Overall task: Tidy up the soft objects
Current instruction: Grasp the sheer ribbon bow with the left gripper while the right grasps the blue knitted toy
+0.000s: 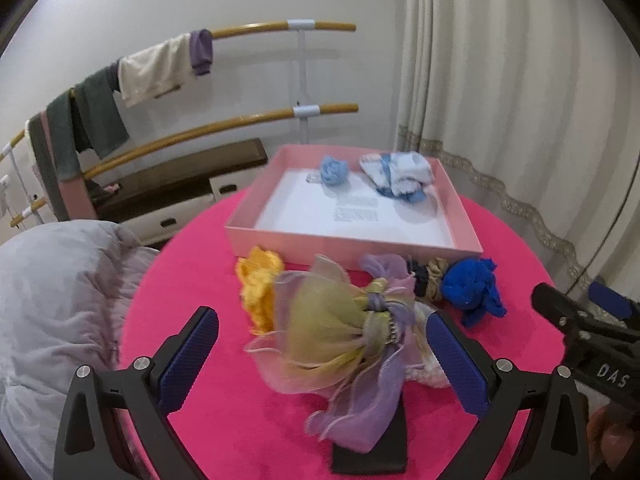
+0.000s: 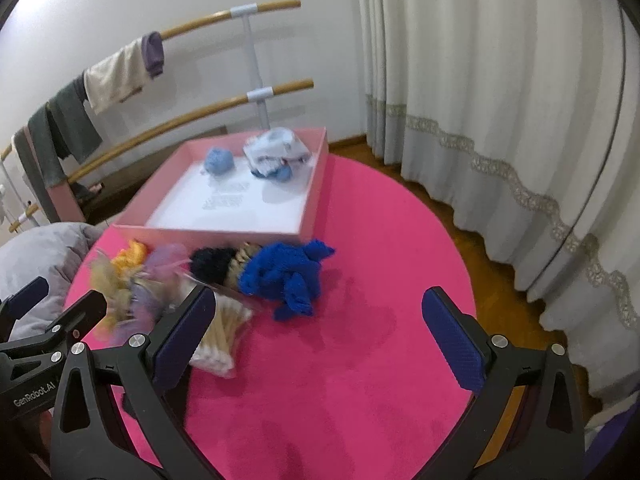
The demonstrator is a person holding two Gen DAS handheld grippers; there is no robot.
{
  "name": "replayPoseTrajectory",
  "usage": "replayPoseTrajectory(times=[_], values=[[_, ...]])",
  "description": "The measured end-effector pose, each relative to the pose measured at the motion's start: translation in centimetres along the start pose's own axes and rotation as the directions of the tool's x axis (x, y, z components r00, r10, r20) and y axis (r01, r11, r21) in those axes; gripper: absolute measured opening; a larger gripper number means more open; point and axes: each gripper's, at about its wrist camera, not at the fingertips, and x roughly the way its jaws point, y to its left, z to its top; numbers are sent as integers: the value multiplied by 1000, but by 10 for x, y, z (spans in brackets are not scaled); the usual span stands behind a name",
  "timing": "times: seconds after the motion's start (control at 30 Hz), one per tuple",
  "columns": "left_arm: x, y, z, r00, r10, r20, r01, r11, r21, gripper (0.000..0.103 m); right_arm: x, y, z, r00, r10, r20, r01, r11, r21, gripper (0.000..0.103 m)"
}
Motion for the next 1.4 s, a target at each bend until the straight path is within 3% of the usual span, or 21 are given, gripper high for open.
replayPoseTrajectory(times=[0.3,0.6,0.63,0.77,0.87,1.03,1.27,1.4], values=[[62,-12,7,999,13,-39,-12,1000,21,100,47,-1,5,997,25,-67,-25,1000,-6,103],[78,5,5,992,-115,-53,114,993,-14,69,89,12,8,989,72,-129,-76,997,-32,102],[76,7,4,992,-118,-51,118,993,-15,66,93,13,7,988,72,-136,-77,996,-32,94],[75,13,5,990,-132,-50,131,991,-27,62,106,13,0,980,97,-175,-104,994,-28,49],[74,11,4,992,-115,-49,114,993,-19,69,102,15,-5,979,104,-174,-112,993,-36,40],[78,1,4,992,-116,-54,116,993,-3,66,90,7,-9,983,103,-150,-106,994,-14,35],[68,11,5,987,-150,-50,149,988,-37,43,72,-5,-8,985,116,-124,-115,993,15,34],[53,17,5,991,-132,-25,131,991,-38,39,60,-4,-7,985,131,-108,-130,991,18,34]])
